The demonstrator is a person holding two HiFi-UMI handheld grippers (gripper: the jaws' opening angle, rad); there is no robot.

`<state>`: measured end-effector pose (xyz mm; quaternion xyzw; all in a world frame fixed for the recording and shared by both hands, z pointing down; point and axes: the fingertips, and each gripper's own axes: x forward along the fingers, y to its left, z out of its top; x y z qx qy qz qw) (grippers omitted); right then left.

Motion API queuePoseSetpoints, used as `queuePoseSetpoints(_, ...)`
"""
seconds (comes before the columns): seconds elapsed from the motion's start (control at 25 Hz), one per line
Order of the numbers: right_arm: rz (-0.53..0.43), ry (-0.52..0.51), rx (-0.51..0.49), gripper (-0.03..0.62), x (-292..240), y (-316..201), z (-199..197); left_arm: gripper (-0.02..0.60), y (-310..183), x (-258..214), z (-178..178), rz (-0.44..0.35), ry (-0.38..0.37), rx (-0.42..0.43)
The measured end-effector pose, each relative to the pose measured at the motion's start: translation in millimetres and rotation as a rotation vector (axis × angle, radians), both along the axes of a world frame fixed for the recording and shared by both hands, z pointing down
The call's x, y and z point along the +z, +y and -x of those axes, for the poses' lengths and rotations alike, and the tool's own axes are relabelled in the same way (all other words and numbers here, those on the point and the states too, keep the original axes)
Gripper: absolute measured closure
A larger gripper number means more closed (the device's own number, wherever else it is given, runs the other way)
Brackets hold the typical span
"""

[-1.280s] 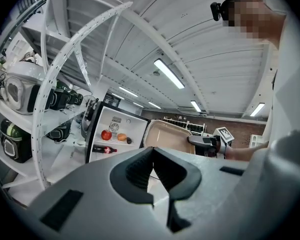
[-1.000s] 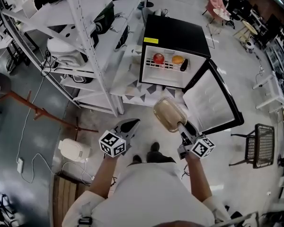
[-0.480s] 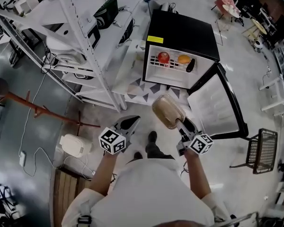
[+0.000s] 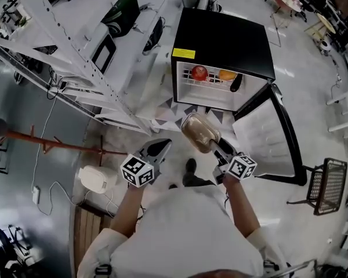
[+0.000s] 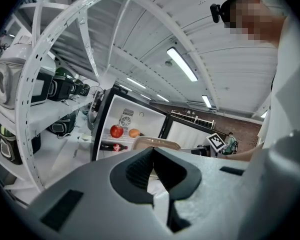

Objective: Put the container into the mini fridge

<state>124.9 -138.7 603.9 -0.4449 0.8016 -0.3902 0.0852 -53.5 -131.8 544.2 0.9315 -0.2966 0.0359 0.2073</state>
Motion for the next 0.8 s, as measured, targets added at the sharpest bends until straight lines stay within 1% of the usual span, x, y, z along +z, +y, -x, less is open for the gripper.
queuePoseSetpoints(0.4,0.145,0.028,0.03,0.365,73,-83,-26,0.577,-43,18,-26,0.061,-0.034,-0.041)
queuePoseSetpoints(0.48,0.19,-0.001,0.043,0.365,92,-96,-30,0.577,-48,23,-30,0.075,-0.039,-0.052)
queuePoseSetpoints(0.64,0.273,-0.107,0.079,0.365,118,-120,-29,0.577,-58,30,-41,0.089,-0.047,-0.073)
queuePoseSetpoints(0.8,0.336,-0.126,0.097,0.365,147,-144,-29,0.577,-71,35,-51,0.09,-0.048,-0.089)
